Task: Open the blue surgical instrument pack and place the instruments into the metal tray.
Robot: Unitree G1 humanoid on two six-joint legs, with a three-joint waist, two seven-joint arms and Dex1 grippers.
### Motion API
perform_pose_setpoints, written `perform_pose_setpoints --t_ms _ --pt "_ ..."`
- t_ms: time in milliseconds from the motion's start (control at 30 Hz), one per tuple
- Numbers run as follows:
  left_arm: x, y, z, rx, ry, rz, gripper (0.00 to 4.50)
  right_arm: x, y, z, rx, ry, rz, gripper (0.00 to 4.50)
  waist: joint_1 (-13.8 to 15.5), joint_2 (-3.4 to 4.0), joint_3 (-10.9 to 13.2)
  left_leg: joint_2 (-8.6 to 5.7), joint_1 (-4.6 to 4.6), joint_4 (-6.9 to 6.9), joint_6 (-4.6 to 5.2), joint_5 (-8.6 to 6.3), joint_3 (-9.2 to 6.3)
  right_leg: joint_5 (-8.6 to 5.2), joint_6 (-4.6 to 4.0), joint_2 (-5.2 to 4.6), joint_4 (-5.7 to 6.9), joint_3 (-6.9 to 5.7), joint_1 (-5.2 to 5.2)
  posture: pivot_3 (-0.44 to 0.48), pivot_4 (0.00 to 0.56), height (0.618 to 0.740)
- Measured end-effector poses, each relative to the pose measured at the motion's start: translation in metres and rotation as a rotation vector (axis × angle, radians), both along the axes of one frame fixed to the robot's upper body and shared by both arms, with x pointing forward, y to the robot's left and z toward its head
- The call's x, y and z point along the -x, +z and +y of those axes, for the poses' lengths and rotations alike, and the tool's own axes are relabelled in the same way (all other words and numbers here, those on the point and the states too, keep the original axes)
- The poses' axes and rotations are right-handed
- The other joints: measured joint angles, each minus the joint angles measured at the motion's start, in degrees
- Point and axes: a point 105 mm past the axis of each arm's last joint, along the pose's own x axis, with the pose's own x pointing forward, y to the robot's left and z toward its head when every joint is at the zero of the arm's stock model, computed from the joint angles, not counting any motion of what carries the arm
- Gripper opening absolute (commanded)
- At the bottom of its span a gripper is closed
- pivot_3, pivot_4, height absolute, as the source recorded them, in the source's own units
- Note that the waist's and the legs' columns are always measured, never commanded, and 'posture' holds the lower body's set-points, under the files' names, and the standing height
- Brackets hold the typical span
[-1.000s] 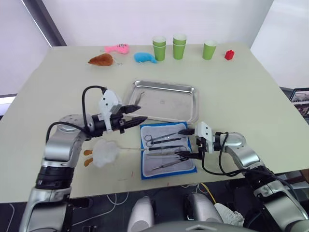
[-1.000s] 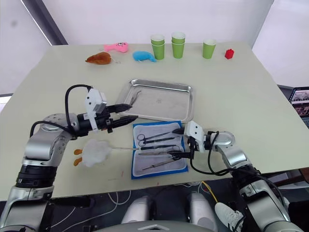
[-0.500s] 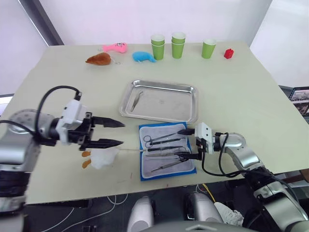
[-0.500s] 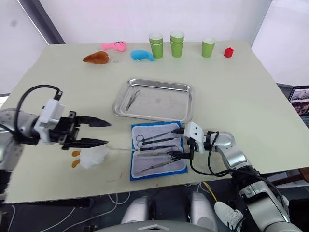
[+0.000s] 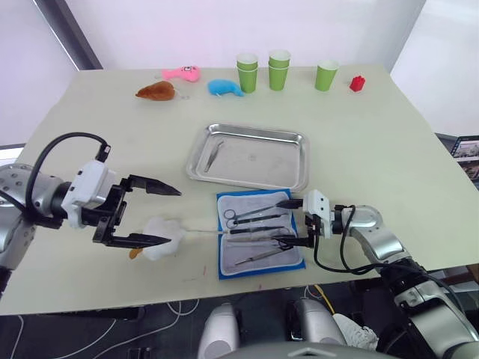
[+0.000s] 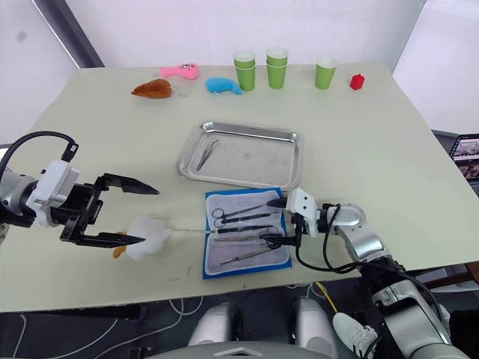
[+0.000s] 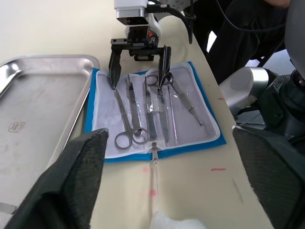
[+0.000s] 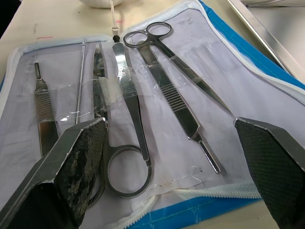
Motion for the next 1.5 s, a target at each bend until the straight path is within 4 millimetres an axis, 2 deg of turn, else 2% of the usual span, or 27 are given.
perform_pose_setpoints --t_ms 167,267,567,667,700,767,933,1167,1333,1400,1500 --pt "0.0 -0.007 -0.007 0.029 -0.015 0.016 4.37 0.0 0.0 0.0 0.0 0.0 0.0 4.5 0.0 0.03 0.0 -0.02 0.01 0.0 0.01 0.01 0.03 0.0 0.0 0.06 0.0 0.0 0.01 0.0 0.15 0.739" --pt "-0.003 -0.024 -0.018 0.061 -0.025 0.028 4.37 0.0 0.0 0.0 -0.001 0.0 0.0 4.5 0.0 0.02 0.0 -0.08 0.0 0.01 0.05 0.03 0.04 0.0 0.01 0.17 0.0 -0.01 0.02 0.0 0.15 0.739" --pt "-0.038 -0.051 -0.049 0.064 0.047 -0.085 4.37 0.0 0.0 0.001 -0.002 0.0 -0.001 4.5 0.0 0.04 0.0 -0.09 0.01 0.03 0.08 0.05 0.11 0.02 -0.02 0.38 0.01 0.02 0.13 0.0 0.15 0.739" --pt "-0.051 -0.059 -0.06 0.09 0.09 -0.095 3.83 0.0 0.0 0.0 0.0 -0.001 -0.002 4.5 0.1 0.02 0.0 -0.09 -0.01 0.1 0.08 0.05 0.14 0.03 -0.03 0.41 0.02 -0.01 0.15 0.0 0.15 0.739" --pt "-0.055 -0.062 -0.066 0.102 0.095 -0.092 3.27 -0.001 0.0 0.0 0.001 -0.002 -0.002 4.5 0.2 0.03 0.0 -0.09 0.0 0.15 0.08 0.05 0.14 0.03 -0.03 0.41 0.04 -0.02 0.17 0.0 0.15 0.739" --pt "-0.06 -0.07 -0.076 0.099 0.09 -0.079 2.54 -0.001 0.0 0.0 0.001 -0.003 -0.003 4.5 0.1 0.02 0.0 -0.09 -0.02 0.2 0.08 0.05 0.14 0.04 -0.03 0.42 0.07 0.0 0.22 0.0 0.15 0.739" --pt "-0.072 -0.087 -0.085 0.053 0.12 -0.06 0.23 -0.001 0.0 0.0 0.002 -0.002 -0.003 4.5 0.1 0.0 0.0 -0.1 -0.01 0.21 0.09 0.05 0.12 0.04 -0.03 0.45 0.08 -0.02 0.26 0.0 0.15 0.739" --pt "-0.074 -0.102 -0.084 0.001 0.121 -0.025 0.23 -0.001 0.0 0.0 0.002 -0.003 -0.003 4.5 0.1 -0.05 -0.1 -0.09 -0.01 0.23 0.09 0.05 0.1 0.04 -0.04 0.44 0.1 -0.02 0.26 0.0 0.15 0.739" --pt "-0.071 -0.108 -0.086 0.026 0.136 0.039 0.23 -0.001 0.0 0.0 0.002 -0.003 -0.003 4.5 0.1 -0.08 -0.1 -0.09 -0.01 0.25 0.09 0.06 0.08 0.04 -0.04 0.43 0.12 -0.02 0.26 0.0 0.15 0.739" --pt "-0.072 -0.107 -0.087 0.046 0.15 0.061 0.72 -0.001 0.0 0.0 0.002 -0.005 -0.003 4.5 0.1 -0.09 -0.1 -0.09 -0.01 0.26 0.09 0.06 0.06 0.04 -0.04 0.43 0.14 -0.03 0.26 0.0 0.15 0.739" --pt "-0.073 -0.106 -0.087 0.052 0.161 0.053 1.97 -0.001 0.0 0.0 0.001 -0.007 -0.004 4.5 0.1 -0.11 -0.1 -0.09 -0.01 0.29 0.09 0.06 0.06 0.04 -0.04 0.43 0.16 -0.02 0.26 0.0 0.15 0.739"
